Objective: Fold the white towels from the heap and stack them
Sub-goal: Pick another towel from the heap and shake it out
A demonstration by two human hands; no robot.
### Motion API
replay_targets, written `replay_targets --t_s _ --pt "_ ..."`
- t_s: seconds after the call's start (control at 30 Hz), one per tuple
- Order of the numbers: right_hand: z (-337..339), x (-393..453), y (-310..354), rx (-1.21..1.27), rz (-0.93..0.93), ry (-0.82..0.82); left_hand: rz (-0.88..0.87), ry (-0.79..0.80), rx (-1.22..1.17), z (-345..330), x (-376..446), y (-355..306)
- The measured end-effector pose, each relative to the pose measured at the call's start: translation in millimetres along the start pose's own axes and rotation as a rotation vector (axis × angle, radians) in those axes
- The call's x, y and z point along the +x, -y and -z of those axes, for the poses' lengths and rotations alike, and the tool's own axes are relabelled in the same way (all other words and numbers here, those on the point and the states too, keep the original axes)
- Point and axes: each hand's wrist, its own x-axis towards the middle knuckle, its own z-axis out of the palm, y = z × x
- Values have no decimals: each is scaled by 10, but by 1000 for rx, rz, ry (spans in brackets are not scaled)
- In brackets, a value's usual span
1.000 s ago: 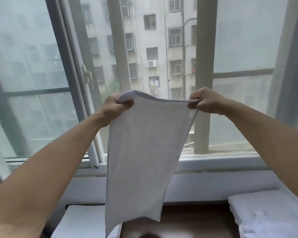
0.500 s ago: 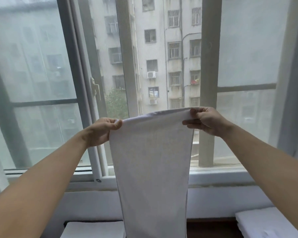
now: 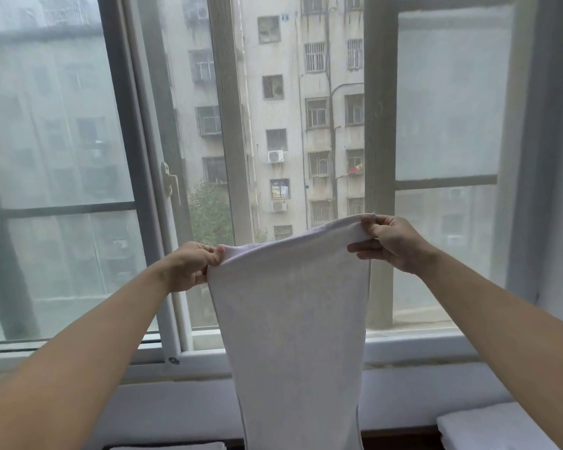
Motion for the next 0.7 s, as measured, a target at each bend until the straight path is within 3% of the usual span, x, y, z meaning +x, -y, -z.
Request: replay_targets --t_s 0.23,0.37,0.5,0.7 --pt "9 65 165 3 30 -21 -232 -229 244 -194 70 -161" --pt "25 129 303 34 42 -31 -311 -367 247 -239 148 -359" --pt "14 109 379 55 78 -54 -299 -391 155 -336 88 -512" --pt "64 -260 179 -5 83 -75 -322 -275 7 -330 -276 -215"
